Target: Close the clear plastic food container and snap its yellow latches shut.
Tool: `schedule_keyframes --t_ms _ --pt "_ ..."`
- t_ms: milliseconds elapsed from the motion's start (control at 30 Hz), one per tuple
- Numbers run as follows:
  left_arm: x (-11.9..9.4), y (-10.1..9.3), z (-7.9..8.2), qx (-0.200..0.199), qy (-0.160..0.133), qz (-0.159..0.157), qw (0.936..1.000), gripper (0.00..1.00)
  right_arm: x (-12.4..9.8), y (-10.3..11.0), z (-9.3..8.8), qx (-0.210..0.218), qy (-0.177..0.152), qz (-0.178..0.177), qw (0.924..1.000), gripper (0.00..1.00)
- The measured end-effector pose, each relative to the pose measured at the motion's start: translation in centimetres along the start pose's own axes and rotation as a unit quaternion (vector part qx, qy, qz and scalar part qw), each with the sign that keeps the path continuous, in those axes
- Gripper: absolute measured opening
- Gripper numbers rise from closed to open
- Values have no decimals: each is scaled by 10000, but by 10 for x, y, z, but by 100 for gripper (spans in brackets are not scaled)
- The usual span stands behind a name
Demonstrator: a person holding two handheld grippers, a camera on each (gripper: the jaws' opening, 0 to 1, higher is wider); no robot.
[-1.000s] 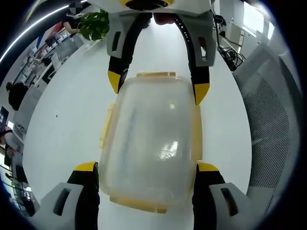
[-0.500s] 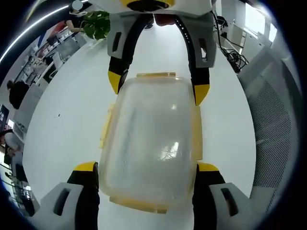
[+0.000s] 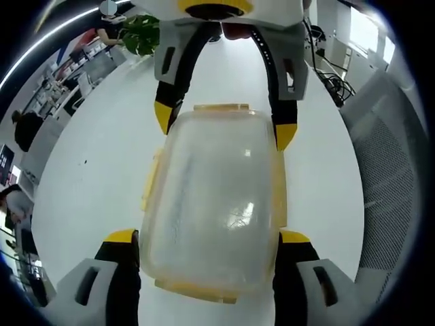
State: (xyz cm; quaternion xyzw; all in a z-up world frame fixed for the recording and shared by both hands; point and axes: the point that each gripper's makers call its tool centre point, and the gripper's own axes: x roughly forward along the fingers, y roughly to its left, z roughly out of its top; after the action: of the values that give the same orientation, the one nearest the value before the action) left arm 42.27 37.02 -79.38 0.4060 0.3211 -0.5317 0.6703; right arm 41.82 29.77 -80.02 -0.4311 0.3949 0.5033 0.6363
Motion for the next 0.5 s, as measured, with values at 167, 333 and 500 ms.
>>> schedule_keyframes --t_ms 167,333,500 --pt "1 2 1 -35 -27 -6 10000 81 1 -3 0 -31 6 -16 10000 80" --pt "1 6 0 -46 -50 -3 10000 81 2 -7 1 -43 27 -33 10000 80" --pt "3 11 0 -35 -45 -7 10000 81 3 -11 1 -31 31 -52 10000 80"
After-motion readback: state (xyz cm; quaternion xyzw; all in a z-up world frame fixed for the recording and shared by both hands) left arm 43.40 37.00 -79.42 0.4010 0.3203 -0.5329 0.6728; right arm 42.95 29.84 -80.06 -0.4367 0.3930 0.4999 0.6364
